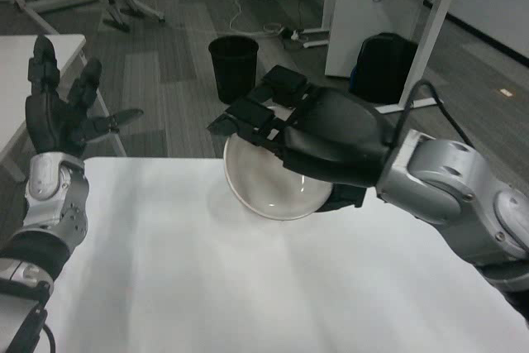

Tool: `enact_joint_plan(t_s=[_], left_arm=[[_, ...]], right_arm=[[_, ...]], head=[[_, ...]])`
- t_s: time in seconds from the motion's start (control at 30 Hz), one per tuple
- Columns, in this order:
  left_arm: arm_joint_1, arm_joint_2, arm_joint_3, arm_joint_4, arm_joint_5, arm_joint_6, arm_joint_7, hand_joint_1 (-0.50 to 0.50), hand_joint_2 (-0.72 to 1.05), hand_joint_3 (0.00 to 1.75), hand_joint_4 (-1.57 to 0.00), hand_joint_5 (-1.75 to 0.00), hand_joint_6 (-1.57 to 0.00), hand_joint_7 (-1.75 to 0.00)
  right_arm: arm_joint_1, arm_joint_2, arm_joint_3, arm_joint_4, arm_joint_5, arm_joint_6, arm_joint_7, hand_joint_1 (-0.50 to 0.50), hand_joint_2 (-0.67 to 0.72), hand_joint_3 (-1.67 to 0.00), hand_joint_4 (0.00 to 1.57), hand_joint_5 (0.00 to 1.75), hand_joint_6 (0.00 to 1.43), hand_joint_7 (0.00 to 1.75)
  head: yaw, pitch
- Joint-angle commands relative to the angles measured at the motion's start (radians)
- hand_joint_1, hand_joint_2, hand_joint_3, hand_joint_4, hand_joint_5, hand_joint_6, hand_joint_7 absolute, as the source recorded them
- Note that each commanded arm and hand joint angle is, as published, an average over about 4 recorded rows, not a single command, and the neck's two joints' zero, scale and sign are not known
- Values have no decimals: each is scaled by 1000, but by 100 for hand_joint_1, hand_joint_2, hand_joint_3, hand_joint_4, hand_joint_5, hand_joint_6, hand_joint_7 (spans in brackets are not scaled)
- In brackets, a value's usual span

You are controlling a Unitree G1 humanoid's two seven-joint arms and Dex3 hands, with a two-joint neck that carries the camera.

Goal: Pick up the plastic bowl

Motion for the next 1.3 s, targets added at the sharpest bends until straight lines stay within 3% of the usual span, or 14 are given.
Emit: enact_joint_plan(t_s=[0.03,0.13,0.23,0.33,0.43,0.67,0.83,1.17,1.3], left_arm=[[5,-7,14,4,2,-1,-2,-50,25,0,0,0,0,0],[5,-13,18,0,5,-5,-2,-50,25,0,0,0,0,0],[7,-23,19,-17,9,-17,-2,-50,25,0,0,0,0,0],[13,-33,17,-38,10,-23,-2,-50,25,0,0,0,0,0],[13,-33,14,-41,11,-23,-2,-50,25,0,0,0,0,0],[0,-24,-11,-32,11,-23,-10,-50,21,2,0,0,0,0],[-4,-16,-26,-36,9,-22,-22,-50,16,4,0,0,0,0],[-14,2,-49,-38,9,-20,-30,-50,25,0,0,0,0,0],[-15,5,-55,-39,8,-20,-30,-50,16,0,0,0,0,0]], right_arm=[[40,10,-143,-9,-5,10,38,-42,-60,-143,154,78,33,154],[62,1,-203,-8,-61,66,84,-44,-60,-143,154,78,30,154],[73,-40,-215,-4,-116,194,149,-44,-60,-141,155,78,29,154],[77,-99,-193,13,-87,362,209,-46,-60,-135,155,78,31,154],[74,-117,-164,34,-53,433,234,-46,-60,-135,154,70,32,154],[47,-101,-115,104,-44,449,253,-46,-60,-135,154,75,32,154],[43,-80,-113,127,-41,443,252,-46,-60,-135,154,75,31,154],[43,-61,-83,127,-46,441,252,-44,-60,-135,154,73,29,154],[43,-56,-75,131,-48,437,251,-45,-60,-135,154,78,29,154]], head=[[-50,36],[-96,68],[-136,101],[-167,134],[-193,158],[-262,224],[-238,297],[-201,340],[-193,341]])
